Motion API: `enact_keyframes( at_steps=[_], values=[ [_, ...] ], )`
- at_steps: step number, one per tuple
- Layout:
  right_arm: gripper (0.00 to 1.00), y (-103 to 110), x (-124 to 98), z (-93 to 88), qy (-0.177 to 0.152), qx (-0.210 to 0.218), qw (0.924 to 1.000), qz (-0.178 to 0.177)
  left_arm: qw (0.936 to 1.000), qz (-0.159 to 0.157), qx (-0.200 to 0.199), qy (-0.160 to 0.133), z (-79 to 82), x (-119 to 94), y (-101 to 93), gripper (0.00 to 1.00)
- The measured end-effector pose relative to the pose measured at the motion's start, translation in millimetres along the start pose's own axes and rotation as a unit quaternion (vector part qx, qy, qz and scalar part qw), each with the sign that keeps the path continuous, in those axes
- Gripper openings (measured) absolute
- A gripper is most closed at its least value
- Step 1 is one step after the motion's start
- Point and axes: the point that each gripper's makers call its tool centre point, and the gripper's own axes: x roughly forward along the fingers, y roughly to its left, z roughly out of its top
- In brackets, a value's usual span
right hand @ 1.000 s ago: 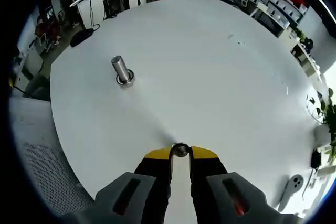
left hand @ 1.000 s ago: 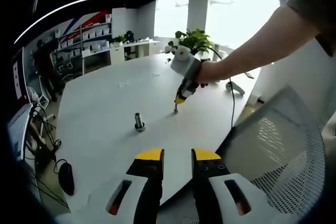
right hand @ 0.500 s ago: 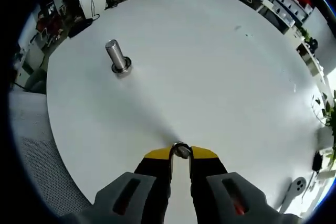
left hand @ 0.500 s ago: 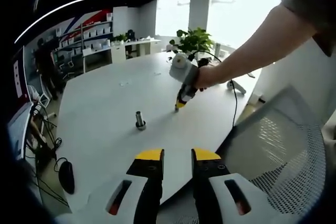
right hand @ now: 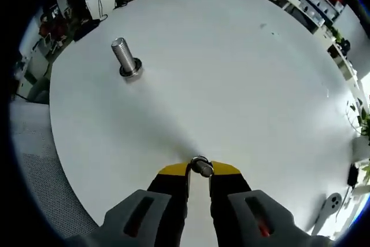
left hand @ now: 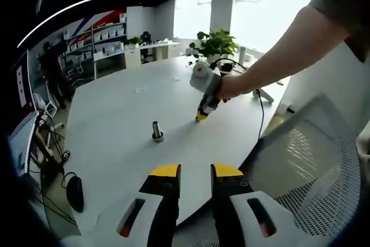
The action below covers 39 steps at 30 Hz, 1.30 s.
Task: Place the washer onto the threaded stud by aligning its center hole with the stud, sliding it down to the base, and recovering from edge contact or off-axis alignment until the washer reaches the visible bottom stop.
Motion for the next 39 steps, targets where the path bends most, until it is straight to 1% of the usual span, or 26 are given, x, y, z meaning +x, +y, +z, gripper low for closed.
enact_keyframes(
  at_steps=[2,5,9,15,18,23,24,25,26,27,29,30,33,35,36,37,38,39],
  values=[
    [0.15,-1,0,-0.1,0.000,-0.001,1.0000,0.000,1.0000,0.000,0.001,0.001,-0.3,0,-0.1,0.18],
    [0.16,0,2,-5.6,0.012,-0.003,0.9999,0.003,1.0000,0.000,0.002,0.001,-0.6,0,-0.7,0.18],
    [0.16,0,-2,-9.8,0.008,0.008,0.9999,0.004,1.0000,0.001,0.002,0.000,-0.2,-1,-0.1,0.18],
    [0.17,2,-19,-21.0,0.001,0.015,0.9999,-0.001,1.0000,-0.001,0.005,-0.001,0.4,-1,-1.5,0.18],
    [0.18,6,-29,-24.2,-0.016,0.038,0.9992,0.001,1.0000,-0.002,0.008,-0.003,1.5,-1,-2.4,0.18],
    [0.18,11,-46,-30.9,-0.035,0.043,0.9985,-0.005,0.9999,-0.006,0.010,-0.005,2.1,-1,-3.9,0.18],
    [0.18,12,-50,-31.5,-0.040,0.046,0.9981,-0.006,0.9999,-0.008,0.011,-0.005,2.3,-1,-4.7,0.18],
    [0.18,8,-45,-29.1,-0.049,0.053,0.9974,-0.007,0.9999,-0.010,0.010,-0.005,2.1,-1,-5.3,0.18],
    [0.18,8,-48,-28.7,-0.057,0.058,0.9967,-0.007,0.9999,-0.012,0.010,-0.005,2.1,-1,-6.0,0.18],
    [0.18,9,-55,-27.0,-0.073,0.069,0.9949,-0.011,0.9998,-0.014,0.010,-0.007,2.6,-1,-6.8,0.19],
    [0.19,10,-64,-27.4,-0.086,0.078,0.9931,-0.013,0.9998,-0.017,0.010,-0.010,3.5,-1,-7.8,0.19],
    [0.19,11,-71,-27.3,-0.099,0.085,0.9914,-0.015,0.9997,-0.017,0.010,-0.011,3.9,-1,-8.1,0.19],
    [0.19,11,-88,-28.2,-0.126,0.089,0.9878,-0.024,0.9996,-0.019,0.011,-0.015,5.4,-2,-8.9,0.19],
    [0.19,13,-101,-29.3,-0.146,0.096,0.9842,-0.028,0.9996,-0.020,0.012,-0.018,6.2,-3,-9.6,0.19],
    [0.19,14,-108,-28.2,-0.163,0.105,0.9806,-0.026,0.9995,-0.021,0.013,-0.019,6.5,-3,-9.8,0.19],
    [0.19,16,-112,-28.8,-0.171,0.105,0.9794,-0.023,0.9995,-0.021,0.013,-0.019,6.7,-3,-9.9,0.19],
    [0.20,18,-116,-31.1,-0.171,0.102,0.9797,-0.021,0.9995,-0.021,0.014,-0.021,7.1,-3,-9.9,0.19],
    [0.20,24,-123,-27.3,-0.189,0.088,0.9780,-0.013,0.9994,-0.021,0.013,-0.022,7.4,-3,-9.9,0.19]
  ],
)
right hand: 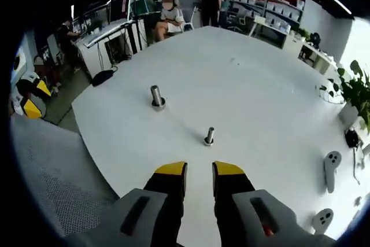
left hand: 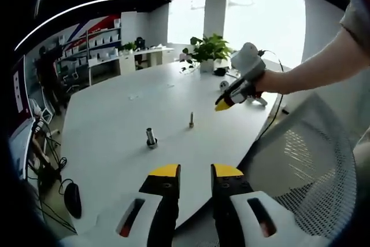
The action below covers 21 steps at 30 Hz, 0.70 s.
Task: Place the washer onto the threaded stud by aligning its center hole with the stud, sliding it down to the base, and recovering from edge contact or off-axis alignment until the washer reaches the visible bottom stop.
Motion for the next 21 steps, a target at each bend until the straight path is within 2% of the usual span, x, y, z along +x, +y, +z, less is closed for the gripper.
enact_keyframes(
  at_steps=[1,5,9,15,21],
  values=[
    [0.21,4,-4,4.0,-0.014,-0.006,0.9999,0.006,1.0000,0.000,-0.001,-0.004,1.4,-1,-0.1,0.19],
    [0.21,11,-23,2.8,-0.027,-0.016,0.9995,-0.001,1.0000,-0.001,-0.001,-0.008,2.6,-1,-0.6,0.19],
    [0.22,12,-38,1.3,-0.041,0.001,0.9991,-0.010,1.0000,0.000,0.002,-0.010,3.5,-1,-0.8,0.19],
    [0.22,10,-67,3.7,-0.080,0.025,0.9962,-0.023,0.9999,0.003,0.002,-0.012,4.6,-2,0.5,0.19],
    [0.22,5,-81,10.5,-0.095,0.028,0.9947,-0.027,0.9999,0.009,0.004,-0.009,3.7,-2,2.3,0.19]
  ],
)
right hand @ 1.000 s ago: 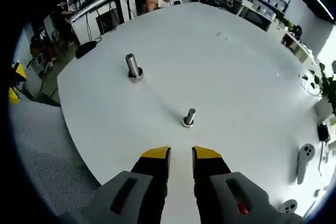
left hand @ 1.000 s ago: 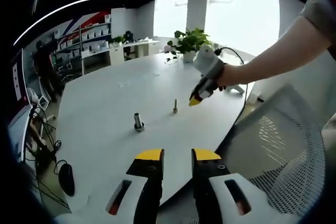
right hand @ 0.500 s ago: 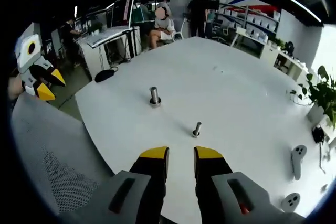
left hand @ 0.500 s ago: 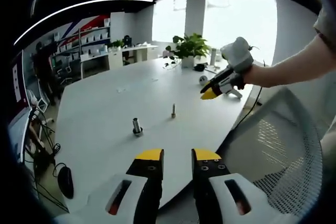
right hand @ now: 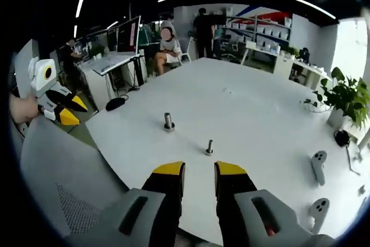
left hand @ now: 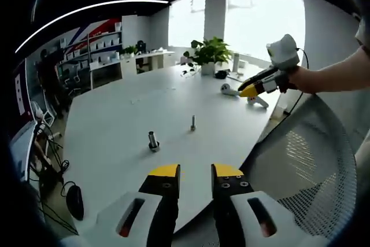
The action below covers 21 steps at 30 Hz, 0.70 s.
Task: Place the washer onto the threaded stud by aligning its center hole with the stud, sliding it down to the base, and recovering from edge contact or off-axis alignment until the washer reaches the visible bottom stop.
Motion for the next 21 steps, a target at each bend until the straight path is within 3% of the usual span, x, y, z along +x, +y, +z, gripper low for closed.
enact_keyframes(
  at_steps=[15,18,21],
  values=[
    [0.23,-1,-22,-16.1,-0.015,0.041,0.9990,0.005,0.9995,0.028,-0.005,-0.012,5.4,-3,9.7,0.20],
    [0.23,6,-23,-17.3,-0.014,0.012,0.9998,-0.002,0.9993,0.032,-0.011,-0.015,6.2,-4,11.7,0.21],
    [0.23,6,-21,-22.9,-0.006,0.016,0.9999,-0.003,0.9993,0.032,-0.013,-0.017,7.2,-3,11.5,0.21]
  ],
)
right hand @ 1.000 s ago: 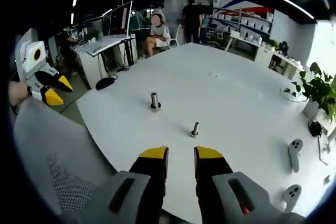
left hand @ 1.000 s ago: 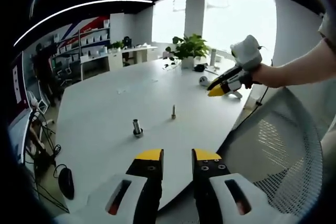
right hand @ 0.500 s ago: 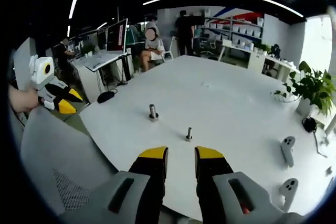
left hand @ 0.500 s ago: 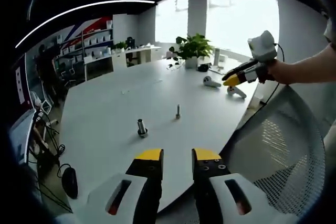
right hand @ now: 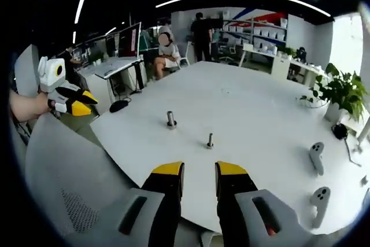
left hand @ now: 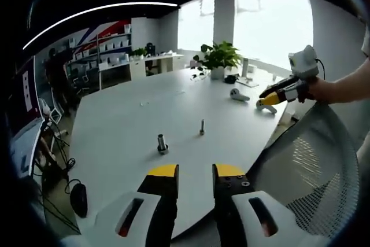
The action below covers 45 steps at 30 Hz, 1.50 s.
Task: Place the washer onto the threaded stud by aligning its center hole with the stud, sliding it down to the base, and recovering from edge contact or off-axis alignment until the washer reaches the visible bottom stop.
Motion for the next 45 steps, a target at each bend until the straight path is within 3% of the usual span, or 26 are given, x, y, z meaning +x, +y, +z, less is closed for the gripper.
enact_keyframes(
  at_steps=[13,19,27,45],
  values=[
    [0.25,-22,-4,-8.2,-0.002,0.035,0.9984,-0.044,0.9999,0.005,0.003,0.008,-3.0,1,-0.6,0.21],
    [0.25,-20,-3,-9.9,-0.001,0.044,0.9984,-0.037,1.0000,0.000,-0.006,0.008,-3.4,2,-1.6,0.23],
    [0.26,-19,-4,-7.3,-0.007,0.046,0.9983,-0.035,0.9997,0.016,-0.018,-0.010,2.4,-4,5.9,0.23],
    [0.28,-21,-7,-1.0,-0.030,0.061,0.9971,-0.035,0.9986,0.046,-0.027,-0.005,0.7,-4,20.5,0.24]
  ],
)
